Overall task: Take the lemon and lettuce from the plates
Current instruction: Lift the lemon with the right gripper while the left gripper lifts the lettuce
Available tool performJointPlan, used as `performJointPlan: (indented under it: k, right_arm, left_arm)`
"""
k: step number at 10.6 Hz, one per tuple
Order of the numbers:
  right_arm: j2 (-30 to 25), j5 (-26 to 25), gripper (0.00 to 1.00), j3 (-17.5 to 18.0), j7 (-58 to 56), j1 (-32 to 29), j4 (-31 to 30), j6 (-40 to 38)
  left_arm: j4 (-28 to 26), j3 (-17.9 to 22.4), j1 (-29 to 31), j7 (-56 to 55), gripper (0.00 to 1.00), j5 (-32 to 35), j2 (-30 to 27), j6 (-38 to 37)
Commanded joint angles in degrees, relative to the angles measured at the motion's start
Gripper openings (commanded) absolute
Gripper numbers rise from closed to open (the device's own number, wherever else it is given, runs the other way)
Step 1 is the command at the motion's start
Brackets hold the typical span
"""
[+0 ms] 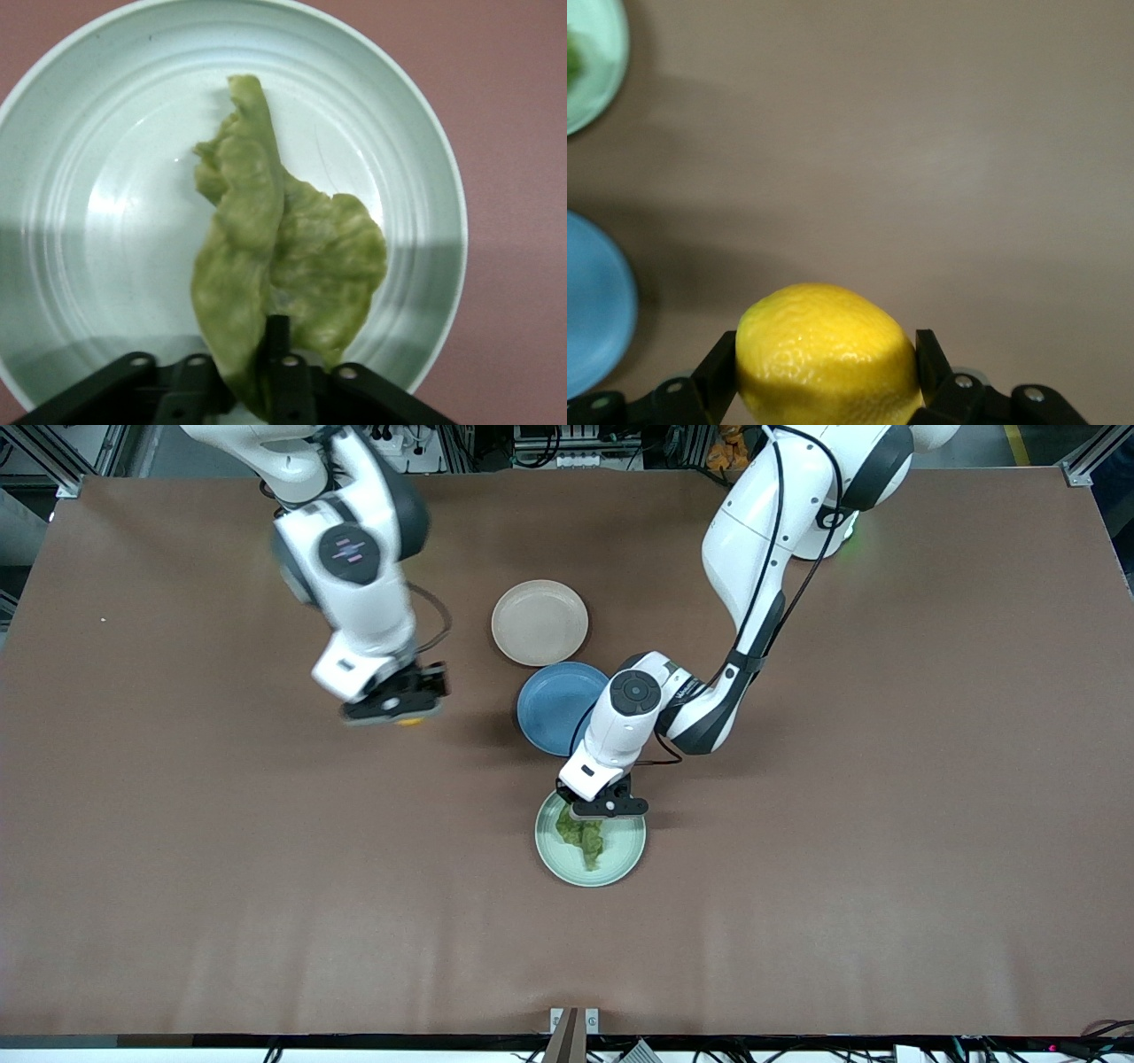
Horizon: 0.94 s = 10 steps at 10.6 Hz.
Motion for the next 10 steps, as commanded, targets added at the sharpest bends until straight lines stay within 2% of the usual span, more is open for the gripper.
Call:
performJointPlan:
  k: [1,4,5,7,10]
  right_arm:
    - [-0.88,2.75,0.01,-8.78,-12.93,-0.24,1.80,-2.85]
    - [-0.44,6.87,0.01,-14.76,-20.60,-2.61,3.56,-3.82]
    - [-0.18,8.88,0.01,-17.31,-22.18,-2.96,3.57,-4.00]
    - [0.09,9.60,0.01,-21.71,-22.55,-4.10,3.57,-6.54]
    - [3.06,9.61,0.04,-23.13,-22.54,-8.57,3.39,-6.12]
  left_arm:
    - [0.07,1.22,-0.08,-2.66,0.00,1.50,-0.80,-0.09]
    - [-0.02,1.14,0.45,-3.02,0.00,0.98,-4.22,-4.55]
    - [-0.02,1.14,0.71,-3.02,0.00,0.97,-6.32,-8.58]
    - [-0.02,1.14,1.85,-2.76,0.00,0.97,-10.54,-16.92]
    - [-0.10,0.96,6.58,-0.40,0.00,0.97,-16.09,-29.32]
